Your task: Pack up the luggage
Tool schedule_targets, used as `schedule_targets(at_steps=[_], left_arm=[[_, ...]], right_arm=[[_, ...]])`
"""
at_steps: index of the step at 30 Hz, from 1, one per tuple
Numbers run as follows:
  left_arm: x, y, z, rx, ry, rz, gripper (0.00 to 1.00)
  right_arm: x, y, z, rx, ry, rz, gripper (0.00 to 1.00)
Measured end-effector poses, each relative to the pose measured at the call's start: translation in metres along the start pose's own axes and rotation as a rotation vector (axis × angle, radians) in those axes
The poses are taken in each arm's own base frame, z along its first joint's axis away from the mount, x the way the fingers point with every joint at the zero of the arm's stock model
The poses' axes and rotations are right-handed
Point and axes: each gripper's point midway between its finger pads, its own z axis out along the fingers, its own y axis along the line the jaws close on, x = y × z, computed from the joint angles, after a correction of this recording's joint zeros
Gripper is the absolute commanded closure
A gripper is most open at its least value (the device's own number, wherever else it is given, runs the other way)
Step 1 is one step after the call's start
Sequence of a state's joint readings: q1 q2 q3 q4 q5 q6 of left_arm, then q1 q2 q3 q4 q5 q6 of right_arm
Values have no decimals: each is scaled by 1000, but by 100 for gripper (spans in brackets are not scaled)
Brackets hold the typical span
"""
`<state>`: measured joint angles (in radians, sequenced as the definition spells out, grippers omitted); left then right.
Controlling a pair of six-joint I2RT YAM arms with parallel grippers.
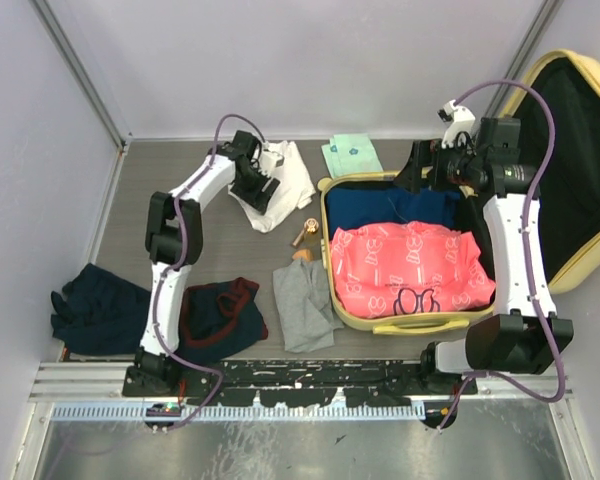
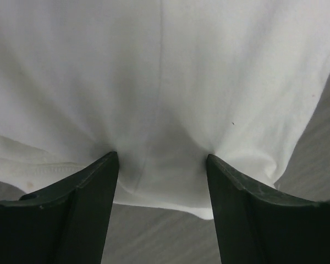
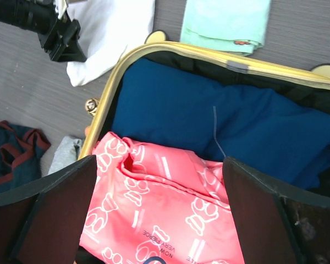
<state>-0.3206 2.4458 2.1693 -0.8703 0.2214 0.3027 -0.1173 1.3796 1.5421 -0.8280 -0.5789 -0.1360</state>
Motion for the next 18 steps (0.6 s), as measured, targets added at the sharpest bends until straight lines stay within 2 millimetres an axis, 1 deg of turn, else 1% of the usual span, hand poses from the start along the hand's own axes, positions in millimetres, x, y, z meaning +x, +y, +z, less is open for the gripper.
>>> schedule_targets(at_steps=[3, 4, 7, 10, 13, 15, 16, 18], left_arm=[[39, -5, -17, 2, 71, 28, 39], [56, -7, -24, 6, 101, 32, 41], [96, -2, -44, 15, 168, 26, 44], [134, 7, -64, 30, 219, -6, 41], [171, 2, -90, 85, 262, -76, 40], [180, -6, -107, 133, 263, -132, 39], [178, -7, -116, 153, 248, -172, 38], [168, -5, -129, 171, 203, -225, 27]], right_arm=[[2, 17, 8, -29, 11, -11, 0], [2, 25, 12, -43, 13, -15, 0], [4, 42, 21, -73, 19, -22, 0], [5, 58, 29, -99, 19, -29, 0], [4, 75, 37, -126, 13, -46, 0], [3, 88, 44, -147, 11, -59, 0], [3, 96, 49, -161, 11, -69, 0], [6, 115, 60, -200, 20, -89, 1]])
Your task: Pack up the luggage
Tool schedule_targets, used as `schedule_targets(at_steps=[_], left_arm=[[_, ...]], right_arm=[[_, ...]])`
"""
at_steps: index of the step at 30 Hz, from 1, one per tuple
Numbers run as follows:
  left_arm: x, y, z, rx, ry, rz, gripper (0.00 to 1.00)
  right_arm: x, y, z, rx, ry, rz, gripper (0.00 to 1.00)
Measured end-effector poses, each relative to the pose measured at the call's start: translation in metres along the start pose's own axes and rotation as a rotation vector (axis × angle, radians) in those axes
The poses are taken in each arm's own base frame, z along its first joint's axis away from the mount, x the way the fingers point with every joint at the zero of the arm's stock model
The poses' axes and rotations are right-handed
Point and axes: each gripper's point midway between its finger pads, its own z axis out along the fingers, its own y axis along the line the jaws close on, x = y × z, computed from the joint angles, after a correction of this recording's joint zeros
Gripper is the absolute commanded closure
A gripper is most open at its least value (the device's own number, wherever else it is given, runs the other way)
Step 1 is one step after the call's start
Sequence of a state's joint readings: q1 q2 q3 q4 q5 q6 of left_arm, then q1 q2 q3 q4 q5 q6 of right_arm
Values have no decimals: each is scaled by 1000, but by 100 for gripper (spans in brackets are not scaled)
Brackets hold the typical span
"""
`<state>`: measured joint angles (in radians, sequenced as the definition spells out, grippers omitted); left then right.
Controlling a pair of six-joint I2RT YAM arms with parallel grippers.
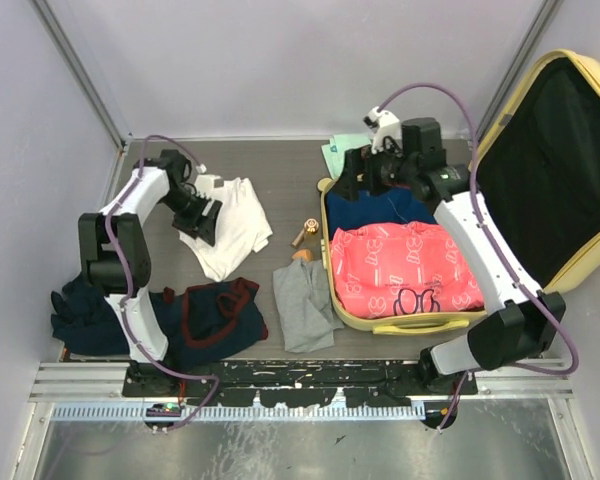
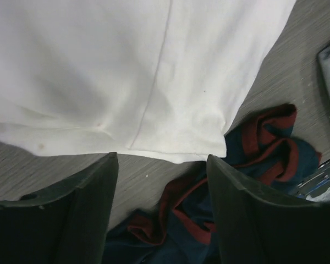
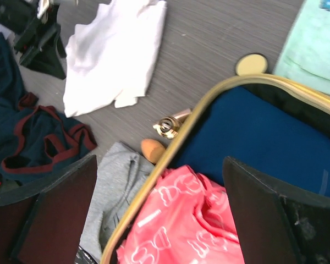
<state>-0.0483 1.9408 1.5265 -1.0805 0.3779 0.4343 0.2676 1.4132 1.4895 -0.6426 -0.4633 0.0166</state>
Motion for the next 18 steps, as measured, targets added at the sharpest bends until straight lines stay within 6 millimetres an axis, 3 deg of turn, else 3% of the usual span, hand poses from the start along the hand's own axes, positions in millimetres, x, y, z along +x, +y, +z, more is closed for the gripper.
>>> schedule_targets(at_steps=[8, 9, 13, 15, 18], left_arm=[[-47, 5, -46, -58, -214, 14, 4], [-58, 9, -50, -70, -231, 47, 0], [-127, 36, -65, -109, -301, 203, 2], [-150, 48, -59, -116, -317, 257, 2], [-159, 59, -34, -96, -279, 284, 2]], right_arm=[[18, 35, 60, -87, 93, -37, 3], [19, 37, 64, -93, 98, -38, 3], [24, 54, 75, -122, 110, -38, 3], [23, 62, 77, -137, 103, -46, 3], [23, 71, 79, -155, 98, -55, 3]])
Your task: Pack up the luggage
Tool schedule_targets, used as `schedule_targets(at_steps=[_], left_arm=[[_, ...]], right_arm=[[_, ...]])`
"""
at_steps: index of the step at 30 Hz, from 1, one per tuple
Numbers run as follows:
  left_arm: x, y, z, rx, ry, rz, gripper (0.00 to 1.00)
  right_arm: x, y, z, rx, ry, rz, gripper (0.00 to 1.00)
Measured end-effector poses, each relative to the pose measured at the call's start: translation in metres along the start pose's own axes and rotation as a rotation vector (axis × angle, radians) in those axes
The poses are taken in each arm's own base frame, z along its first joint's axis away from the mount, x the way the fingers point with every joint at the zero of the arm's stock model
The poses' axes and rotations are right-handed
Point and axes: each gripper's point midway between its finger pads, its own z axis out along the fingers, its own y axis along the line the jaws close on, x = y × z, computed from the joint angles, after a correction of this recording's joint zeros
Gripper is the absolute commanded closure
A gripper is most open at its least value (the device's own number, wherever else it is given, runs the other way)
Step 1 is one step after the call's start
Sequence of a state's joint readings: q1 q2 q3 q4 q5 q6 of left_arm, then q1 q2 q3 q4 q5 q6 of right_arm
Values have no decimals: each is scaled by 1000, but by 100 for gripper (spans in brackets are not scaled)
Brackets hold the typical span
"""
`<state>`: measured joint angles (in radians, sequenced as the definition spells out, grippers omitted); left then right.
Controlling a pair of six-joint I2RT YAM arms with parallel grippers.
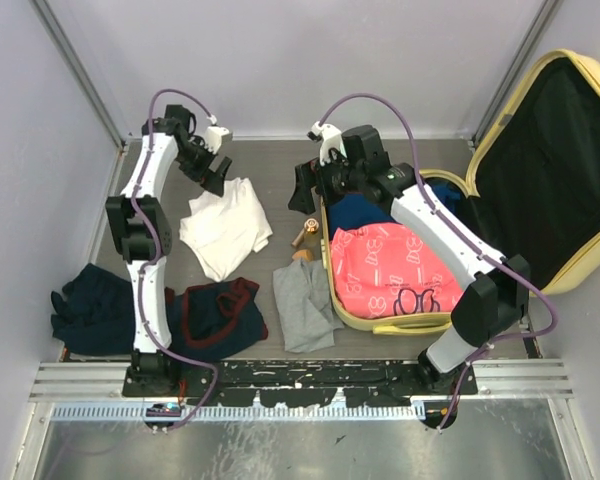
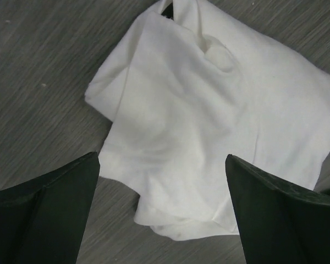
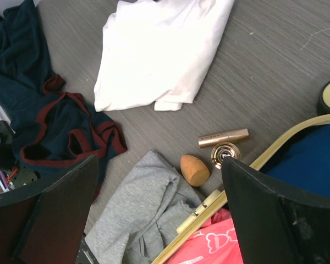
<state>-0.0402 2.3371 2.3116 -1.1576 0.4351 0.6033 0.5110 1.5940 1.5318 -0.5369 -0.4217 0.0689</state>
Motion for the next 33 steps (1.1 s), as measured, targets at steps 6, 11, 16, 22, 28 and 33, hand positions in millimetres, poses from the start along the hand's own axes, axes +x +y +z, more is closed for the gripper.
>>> schedule_targets(at_steps=[6, 11, 16, 22, 28, 33], left_arm=[[18, -11, 44, 39, 100, 30, 5], [23, -4, 61, -26, 151, 47, 35], [52, 25, 61, -91, 184, -79, 45], [131, 46, 19, -138, 201, -385, 50], [201, 42, -27, -189, 204, -692, 21], [215, 44, -58, -165, 105, -863, 9]], right_arm=[[11, 9, 7, -21, 21, 5, 3], [17, 18, 12, -38, 36, 2, 4], [19, 40, 20, -79, 40, -14, 4], [23, 52, 57, -85, 78, 19, 5], [32, 54, 105, -50, 126, 122, 3], [40, 73, 150, -39, 151, 199, 0]])
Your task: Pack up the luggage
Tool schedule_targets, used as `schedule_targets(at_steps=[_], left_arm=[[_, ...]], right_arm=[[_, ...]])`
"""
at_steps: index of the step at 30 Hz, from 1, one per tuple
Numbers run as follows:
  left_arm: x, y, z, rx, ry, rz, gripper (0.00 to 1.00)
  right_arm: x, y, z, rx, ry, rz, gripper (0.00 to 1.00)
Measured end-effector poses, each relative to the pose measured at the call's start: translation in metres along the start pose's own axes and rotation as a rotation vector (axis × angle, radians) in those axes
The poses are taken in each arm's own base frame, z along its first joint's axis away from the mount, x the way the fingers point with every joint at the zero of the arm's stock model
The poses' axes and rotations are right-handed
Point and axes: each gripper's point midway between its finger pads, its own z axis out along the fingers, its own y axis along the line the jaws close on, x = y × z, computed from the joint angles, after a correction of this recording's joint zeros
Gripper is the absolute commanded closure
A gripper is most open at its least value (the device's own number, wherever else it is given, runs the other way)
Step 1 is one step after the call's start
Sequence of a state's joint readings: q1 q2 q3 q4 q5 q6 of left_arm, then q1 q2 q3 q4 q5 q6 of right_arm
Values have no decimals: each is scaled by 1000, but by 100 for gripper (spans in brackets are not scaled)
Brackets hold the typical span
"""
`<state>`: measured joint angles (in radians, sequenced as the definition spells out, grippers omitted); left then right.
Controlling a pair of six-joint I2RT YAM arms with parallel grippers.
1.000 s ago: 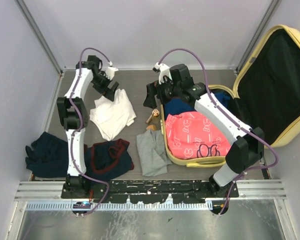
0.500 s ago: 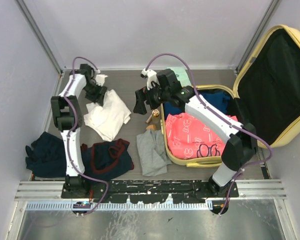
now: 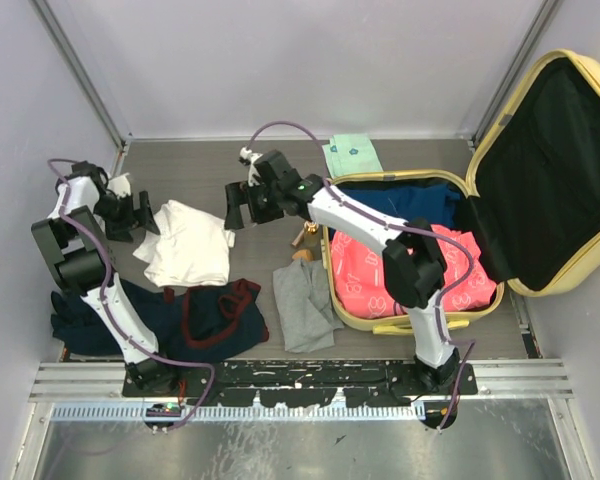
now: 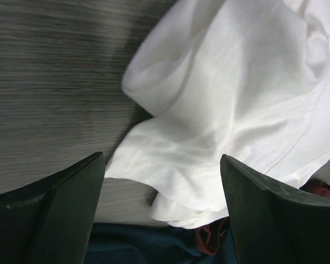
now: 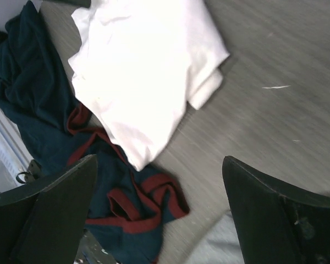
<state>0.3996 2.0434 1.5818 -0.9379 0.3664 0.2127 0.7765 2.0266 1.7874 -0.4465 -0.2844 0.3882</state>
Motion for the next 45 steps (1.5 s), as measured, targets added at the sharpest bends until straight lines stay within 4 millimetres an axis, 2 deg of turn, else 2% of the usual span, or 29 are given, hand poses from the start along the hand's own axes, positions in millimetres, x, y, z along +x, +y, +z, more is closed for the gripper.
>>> schedule_targets(at_steps=[5, 9, 12, 18, 20, 23, 25, 30, 32, 34, 36, 41, 42, 45], left_arm=[[-17, 10, -16, 7, -64, 12, 0], [-18, 7, -15, 29, -71, 48, 2], [-19, 4, -15, 52, -78, 64, 0], [-19, 1, -9, 88, -80, 85, 6], [-14, 2, -2, 100, -67, 86, 8], [2, 1, 11, 122, -30, 72, 11], [4, -1, 12, 135, -37, 71, 12], [5, -3, 14, 145, -63, 76, 33], [8, -6, 16, 156, -69, 79, 46], [13, -12, 20, 175, -65, 75, 55], [18, -18, 24, 190, -56, 82, 65], [26, -35, 31, 215, -29, 86, 96], [26, -38, 31, 220, -28, 80, 100], [25, -43, 28, 225, -31, 64, 100]], right_arm=[[14, 19, 43, 46, 14, 63, 0], [32, 22, 71, 99, 28, 97, 0], [49, 16, 86, 135, 57, 123, 0], [69, -7, 112, 190, 97, 159, 0], [71, -13, 122, 196, 101, 168, 2], [57, -7, 127, 173, 65, 177, 5], [54, -7, 132, 166, 54, 179, 9], [51, -6, 148, 139, 36, 186, 21], [48, -4, 154, 121, 25, 190, 30], [46, -2, 160, 106, 14, 193, 41], [45, -2, 164, 98, 10, 192, 52], [47, -4, 168, 87, 21, 179, 93], [47, -3, 167, 83, 24, 175, 99], [41, -2, 166, 72, 17, 159, 99]])
